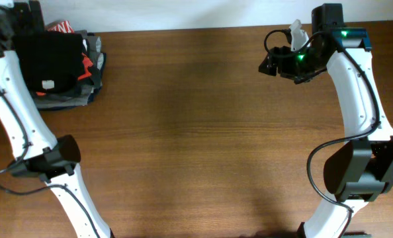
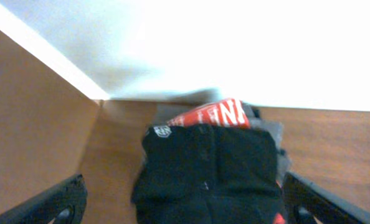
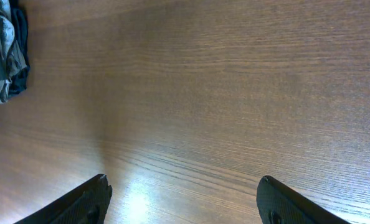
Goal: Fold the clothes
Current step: 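Lower the black bundle onto the stack and press it flat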
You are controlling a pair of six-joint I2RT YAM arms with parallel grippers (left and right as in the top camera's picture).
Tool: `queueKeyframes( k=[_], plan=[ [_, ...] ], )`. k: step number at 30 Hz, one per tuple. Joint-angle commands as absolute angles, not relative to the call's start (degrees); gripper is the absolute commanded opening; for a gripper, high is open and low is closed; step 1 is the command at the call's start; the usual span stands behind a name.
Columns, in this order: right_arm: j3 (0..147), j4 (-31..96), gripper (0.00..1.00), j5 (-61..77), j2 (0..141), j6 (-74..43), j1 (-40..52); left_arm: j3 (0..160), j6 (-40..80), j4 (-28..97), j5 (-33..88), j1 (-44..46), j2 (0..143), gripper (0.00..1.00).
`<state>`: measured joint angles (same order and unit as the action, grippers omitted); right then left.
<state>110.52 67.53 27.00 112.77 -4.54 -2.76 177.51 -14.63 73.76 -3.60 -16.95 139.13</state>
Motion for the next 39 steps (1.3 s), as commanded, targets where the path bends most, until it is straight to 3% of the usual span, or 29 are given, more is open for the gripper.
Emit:
queueKeyframes(
  k=[1,10,22,31,39],
  plan=[
    [110.5,67.6,0.79,26.9,113.6,-4.9,-3.0,177.0,-18.1,71.4,-8.0,-17.7,146.4,0.99],
    [110.5,67.5,0.80,26.9,113.6,-4.9,-3.0,177.0,-17.2,67.8,-7.1,-17.9,160.6,0.99],
    [110.5,67.6,0.80,26.9,113.6,-5.0,-3.0,177.0,-17.2,73.4,-6.9,-17.8,175.2,0.99],
    [110.5,68.0,0.81,26.9,113.6,-4.9,-3.0,179.7,-17.1,74.4,-7.0,-17.8,172.1,0.99],
    [110.5,68.7,0.84,26.9,113.6,-4.9,-3.0,179.8,-14.8,74.6,-7.6,-18.7,159.7,0.99]
  ],
)
